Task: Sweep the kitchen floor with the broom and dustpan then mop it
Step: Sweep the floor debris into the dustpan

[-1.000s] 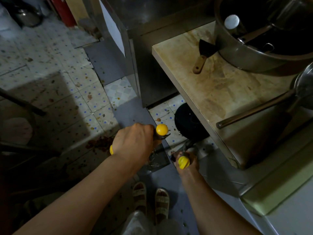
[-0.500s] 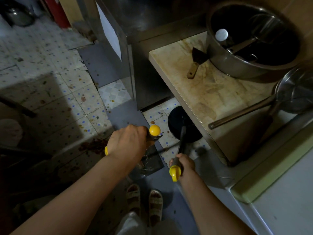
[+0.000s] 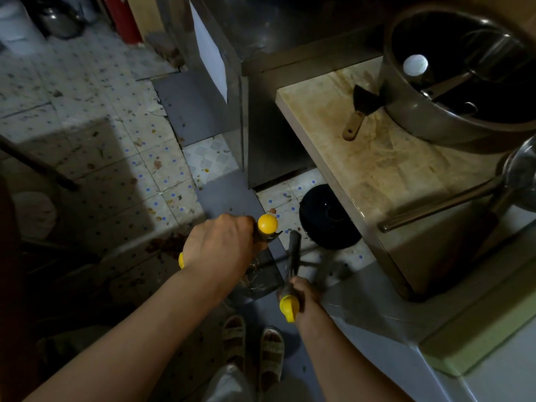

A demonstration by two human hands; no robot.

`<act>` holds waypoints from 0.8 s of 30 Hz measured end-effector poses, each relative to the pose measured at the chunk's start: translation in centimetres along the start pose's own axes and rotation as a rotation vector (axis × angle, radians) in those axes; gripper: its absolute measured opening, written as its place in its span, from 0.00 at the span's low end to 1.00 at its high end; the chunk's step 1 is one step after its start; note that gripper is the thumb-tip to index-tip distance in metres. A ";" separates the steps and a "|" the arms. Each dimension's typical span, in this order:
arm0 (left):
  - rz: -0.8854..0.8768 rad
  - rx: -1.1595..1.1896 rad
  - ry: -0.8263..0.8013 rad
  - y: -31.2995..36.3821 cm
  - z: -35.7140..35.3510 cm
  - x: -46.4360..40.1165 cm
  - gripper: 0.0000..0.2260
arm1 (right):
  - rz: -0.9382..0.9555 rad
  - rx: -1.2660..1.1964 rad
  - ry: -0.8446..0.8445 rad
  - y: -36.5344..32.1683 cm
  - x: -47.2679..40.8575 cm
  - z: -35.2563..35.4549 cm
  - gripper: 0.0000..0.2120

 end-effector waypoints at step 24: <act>0.045 0.037 0.022 0.1 0.3 -5.2 0.15 | 0.094 0.217 0.227 -9.7 -1.2 2.5 0.05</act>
Point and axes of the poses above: each hand's wrist, its own x-axis away from the middle knuckle, its own z-axis out of the back of the hand, y = z × x, the point moved 10 cm from there along -x, towards the middle knuckle, and after that the axes turned 6 degrees about -x, right-handed, at the moved point
